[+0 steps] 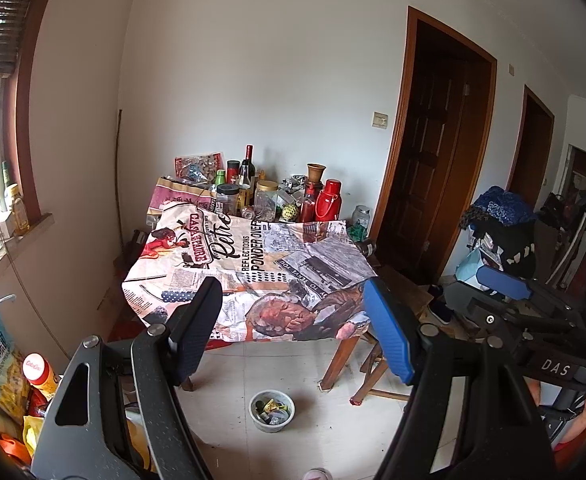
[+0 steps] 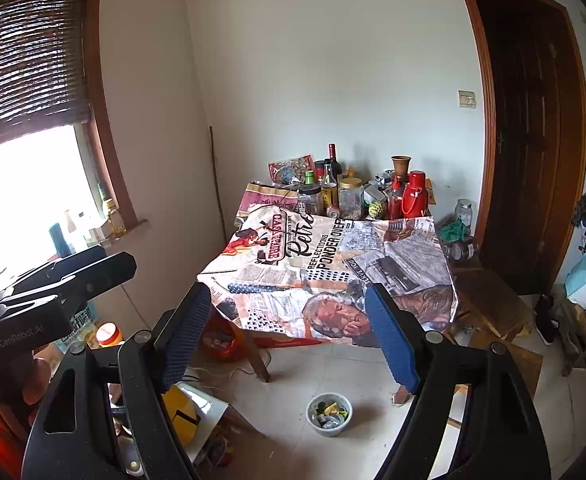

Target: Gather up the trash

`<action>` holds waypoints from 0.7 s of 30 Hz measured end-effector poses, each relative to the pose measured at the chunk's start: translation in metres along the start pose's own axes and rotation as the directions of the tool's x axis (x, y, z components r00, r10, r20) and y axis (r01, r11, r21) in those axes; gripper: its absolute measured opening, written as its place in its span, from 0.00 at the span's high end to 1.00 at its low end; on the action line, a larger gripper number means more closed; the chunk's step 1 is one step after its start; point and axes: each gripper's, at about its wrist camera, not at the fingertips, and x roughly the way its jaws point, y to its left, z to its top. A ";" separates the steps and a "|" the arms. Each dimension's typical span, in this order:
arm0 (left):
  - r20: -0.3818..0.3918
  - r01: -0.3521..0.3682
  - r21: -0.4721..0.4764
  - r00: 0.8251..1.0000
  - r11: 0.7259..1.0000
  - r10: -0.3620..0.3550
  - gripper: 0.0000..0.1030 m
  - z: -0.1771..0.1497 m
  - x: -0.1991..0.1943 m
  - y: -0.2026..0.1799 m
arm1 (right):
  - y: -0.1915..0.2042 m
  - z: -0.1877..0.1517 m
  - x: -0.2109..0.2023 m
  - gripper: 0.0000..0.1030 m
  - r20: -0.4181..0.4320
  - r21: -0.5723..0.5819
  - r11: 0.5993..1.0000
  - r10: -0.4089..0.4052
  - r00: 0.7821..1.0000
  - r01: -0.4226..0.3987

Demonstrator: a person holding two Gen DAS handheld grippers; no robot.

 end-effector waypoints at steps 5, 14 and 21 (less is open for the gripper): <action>0.006 0.010 0.000 1.000 1.000 -0.010 0.30 0.001 -0.002 0.001 | 0.001 -0.001 -0.001 0.26 0.004 0.001 1.000 -0.003 1.000 0.003; 0.009 0.015 0.004 1.000 1.000 -0.015 0.30 0.000 -0.003 0.002 | 0.003 -0.001 -0.003 0.26 0.006 0.004 1.000 -0.007 1.000 0.007; 0.008 0.009 -0.003 1.000 1.000 -0.009 0.30 0.001 -0.001 0.004 | 0.003 0.000 -0.003 0.26 0.007 0.006 1.000 -0.007 1.000 0.007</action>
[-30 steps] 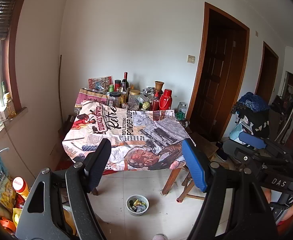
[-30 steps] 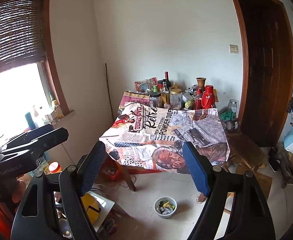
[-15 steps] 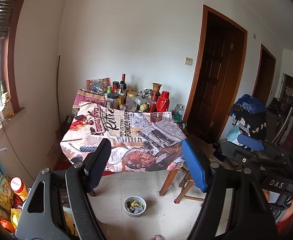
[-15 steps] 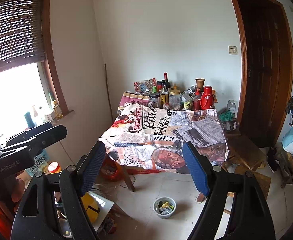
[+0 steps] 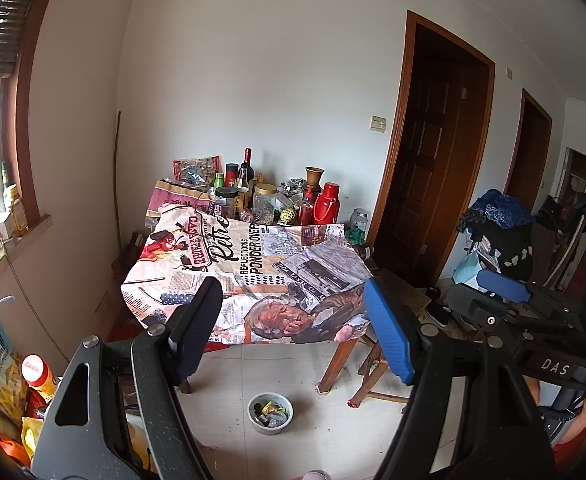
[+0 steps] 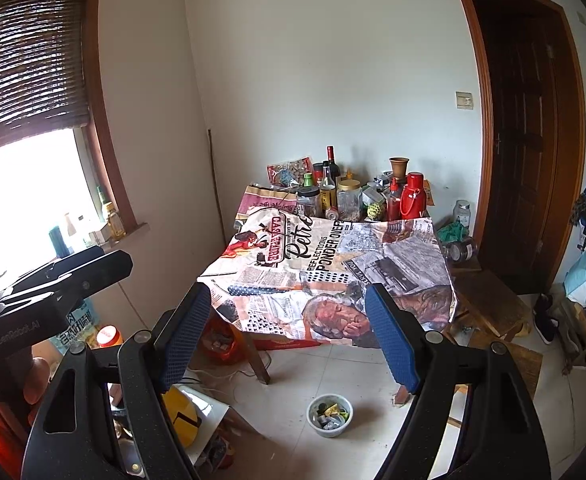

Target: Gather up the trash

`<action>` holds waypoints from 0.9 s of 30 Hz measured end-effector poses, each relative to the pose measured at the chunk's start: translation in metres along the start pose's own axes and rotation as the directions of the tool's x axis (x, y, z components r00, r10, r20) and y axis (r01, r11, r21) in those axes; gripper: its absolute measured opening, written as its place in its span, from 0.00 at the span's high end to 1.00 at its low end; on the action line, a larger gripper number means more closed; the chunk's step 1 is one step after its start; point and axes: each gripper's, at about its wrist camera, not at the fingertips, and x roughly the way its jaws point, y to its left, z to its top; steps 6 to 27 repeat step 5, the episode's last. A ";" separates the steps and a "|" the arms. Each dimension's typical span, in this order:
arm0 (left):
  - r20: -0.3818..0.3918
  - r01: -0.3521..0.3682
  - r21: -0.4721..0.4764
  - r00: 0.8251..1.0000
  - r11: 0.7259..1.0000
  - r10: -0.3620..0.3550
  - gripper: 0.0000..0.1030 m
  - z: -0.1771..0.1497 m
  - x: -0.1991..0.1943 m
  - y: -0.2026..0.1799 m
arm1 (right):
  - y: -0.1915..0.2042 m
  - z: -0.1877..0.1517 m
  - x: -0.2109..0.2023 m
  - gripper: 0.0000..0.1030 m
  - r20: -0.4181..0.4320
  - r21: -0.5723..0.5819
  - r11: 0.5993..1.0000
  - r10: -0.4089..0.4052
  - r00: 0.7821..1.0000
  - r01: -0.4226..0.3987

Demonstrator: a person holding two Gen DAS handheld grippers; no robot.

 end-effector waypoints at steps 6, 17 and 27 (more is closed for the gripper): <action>-0.010 -0.001 0.004 1.000 1.000 0.001 0.30 -0.001 0.004 -0.001 | 0.000 0.000 0.002 0.26 -0.003 0.004 1.000 -0.001 1.000 0.001; -0.010 -0.001 0.004 1.000 1.000 0.001 0.30 -0.001 0.004 -0.001 | 0.000 0.000 0.002 0.26 -0.003 0.004 1.000 -0.001 1.000 0.001; -0.010 -0.001 0.004 1.000 1.000 0.001 0.30 -0.001 0.004 -0.001 | 0.000 0.000 0.002 0.26 -0.003 0.004 1.000 -0.001 1.000 0.001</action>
